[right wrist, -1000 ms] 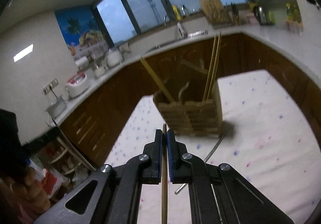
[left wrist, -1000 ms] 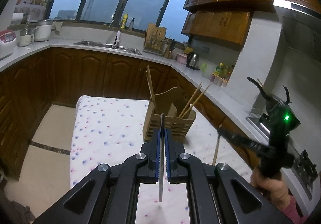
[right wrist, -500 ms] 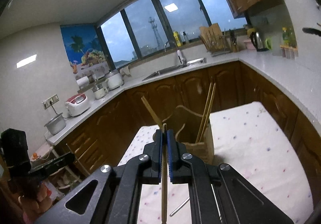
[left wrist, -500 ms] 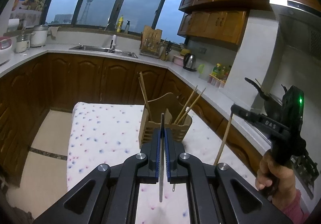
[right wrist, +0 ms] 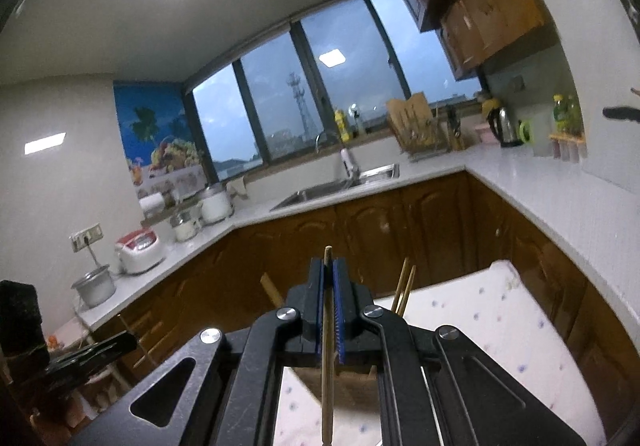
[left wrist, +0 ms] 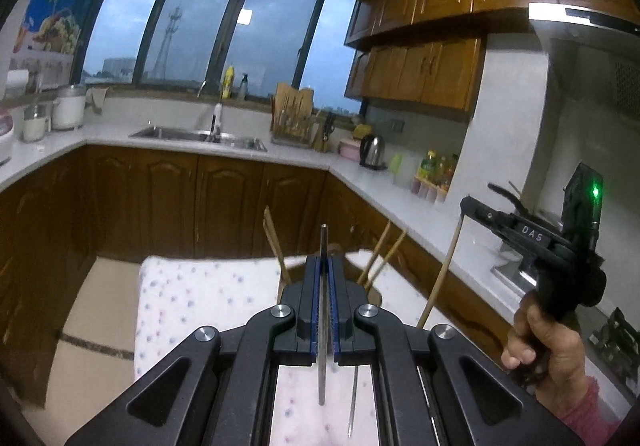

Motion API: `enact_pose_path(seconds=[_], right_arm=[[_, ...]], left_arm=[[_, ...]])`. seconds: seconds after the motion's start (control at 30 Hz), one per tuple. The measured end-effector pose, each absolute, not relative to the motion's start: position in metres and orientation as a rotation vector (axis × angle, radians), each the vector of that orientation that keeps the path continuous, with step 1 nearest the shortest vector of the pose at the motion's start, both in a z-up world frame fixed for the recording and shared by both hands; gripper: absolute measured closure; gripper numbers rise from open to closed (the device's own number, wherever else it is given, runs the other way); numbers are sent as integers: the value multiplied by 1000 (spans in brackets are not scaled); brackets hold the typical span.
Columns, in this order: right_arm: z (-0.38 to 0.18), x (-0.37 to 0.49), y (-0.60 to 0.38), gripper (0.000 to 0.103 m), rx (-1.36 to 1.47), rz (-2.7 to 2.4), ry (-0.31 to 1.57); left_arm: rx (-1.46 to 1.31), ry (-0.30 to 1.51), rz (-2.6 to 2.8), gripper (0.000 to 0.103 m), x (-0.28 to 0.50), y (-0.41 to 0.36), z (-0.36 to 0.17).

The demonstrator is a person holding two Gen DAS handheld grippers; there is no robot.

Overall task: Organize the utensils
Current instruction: 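Lower the metal chopsticks into the holder and open both grippers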

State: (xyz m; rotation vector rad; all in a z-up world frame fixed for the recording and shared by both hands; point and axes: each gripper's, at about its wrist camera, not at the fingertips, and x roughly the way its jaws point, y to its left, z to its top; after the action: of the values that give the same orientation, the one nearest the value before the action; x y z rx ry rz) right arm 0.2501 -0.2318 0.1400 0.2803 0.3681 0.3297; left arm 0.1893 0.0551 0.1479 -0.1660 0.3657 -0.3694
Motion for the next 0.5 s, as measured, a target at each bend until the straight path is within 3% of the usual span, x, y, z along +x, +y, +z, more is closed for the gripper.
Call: enact_pose_path(seconds=[0.27, 0.5], right_arm=[[154, 294, -236, 99, 277, 272, 288], [150, 321, -227, 99, 239, 238, 219]], left_arm=[[-171, 287, -362, 101, 237, 47, 157], [-174, 278, -326, 101, 293, 29, 130]])
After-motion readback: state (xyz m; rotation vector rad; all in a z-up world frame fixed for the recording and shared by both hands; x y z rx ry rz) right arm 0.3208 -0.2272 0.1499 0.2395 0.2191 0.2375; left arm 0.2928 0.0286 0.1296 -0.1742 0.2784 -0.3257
